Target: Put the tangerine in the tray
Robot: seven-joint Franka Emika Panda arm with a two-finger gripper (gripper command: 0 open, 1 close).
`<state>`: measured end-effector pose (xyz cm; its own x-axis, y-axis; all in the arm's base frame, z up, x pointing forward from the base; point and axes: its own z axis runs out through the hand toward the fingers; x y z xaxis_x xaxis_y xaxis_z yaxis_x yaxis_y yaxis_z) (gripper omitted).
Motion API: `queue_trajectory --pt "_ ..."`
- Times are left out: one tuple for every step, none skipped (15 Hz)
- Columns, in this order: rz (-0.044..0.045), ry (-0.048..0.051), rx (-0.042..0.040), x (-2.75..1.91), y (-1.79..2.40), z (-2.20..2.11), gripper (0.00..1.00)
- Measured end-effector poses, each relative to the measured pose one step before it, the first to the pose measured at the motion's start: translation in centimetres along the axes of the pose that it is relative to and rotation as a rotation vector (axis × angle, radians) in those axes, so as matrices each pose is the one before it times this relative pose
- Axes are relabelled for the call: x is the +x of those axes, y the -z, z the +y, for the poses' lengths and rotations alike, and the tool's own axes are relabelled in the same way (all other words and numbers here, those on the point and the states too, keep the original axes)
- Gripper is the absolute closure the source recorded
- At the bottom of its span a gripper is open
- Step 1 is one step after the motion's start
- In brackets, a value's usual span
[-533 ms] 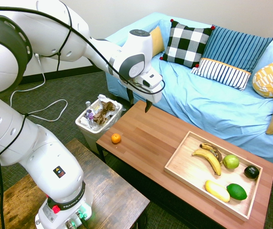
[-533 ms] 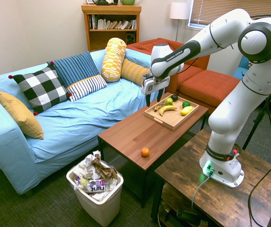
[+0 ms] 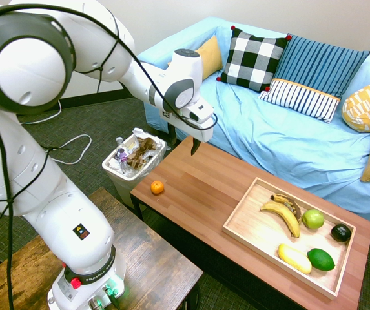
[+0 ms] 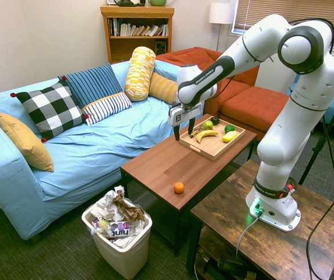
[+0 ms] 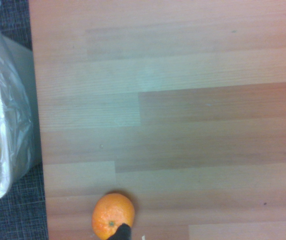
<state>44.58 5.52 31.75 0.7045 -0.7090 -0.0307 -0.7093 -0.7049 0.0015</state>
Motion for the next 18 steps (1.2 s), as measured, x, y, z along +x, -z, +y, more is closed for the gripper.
queue_trajectory --pt "-0.01577 0.00218 -0.01313 -0.589 -1.418 -0.57 0.0" --pt "-0.01309 0.00273 -0.01199 -0.618 -1.242 -0.526 0.0" --pt "-0.00996 0.00208 -0.01001 -0.589 -1.116 -0.521 0.0" --pt "-0.00881 0.00131 -0.0078 -0.538 -1.002 -0.527 0.0" --pt "-0.00885 -0.00033 -0.00845 -0.437 -0.984 -0.429 0.0" --pt "-0.00926 -0.00283 -0.00909 -0.325 -1.022 -0.29 0.0" --pt "-0.00783 -0.00414 -0.00764 -0.27 -1.123 -0.228 0.0" --pt "-0.00653 -0.00523 -0.00644 -0.232 -1.194 -0.148 0.0" --pt "-0.00706 -0.00324 -0.0055 -0.238 -1.324 -0.133 0.0" --pt "-0.00784 -0.00024 -0.00513 -0.262 -1.498 -0.133 0.0" --pt "-0.00603 -0.00023 -0.00484 -0.187 -1.359 -0.158 0.0" --pt "-0.00629 -0.00031 -0.00518 -0.091 -1.293 -0.173 0.0" --pt "-0.00904 -0.00207 -0.00656 0.016 -1.301 -0.26 0.0" --pt "-0.01013 -0.00374 -0.00576 0.141 -1.123 -0.484 0.0" --pt "-0.00947 -0.00168 -0.00638 0.179 -0.969 -0.65 0.0" --pt "-0.00877 -0.00224 -0.00558 0.232 -0.882 -0.725 0.0" --pt "-0.00699 -0.00286 -0.00364 0.227 -0.777 -0.717 0.0" --pt "-0.00424 -0.00183 -0.00245 0.153 -0.516 -0.581 0.0"
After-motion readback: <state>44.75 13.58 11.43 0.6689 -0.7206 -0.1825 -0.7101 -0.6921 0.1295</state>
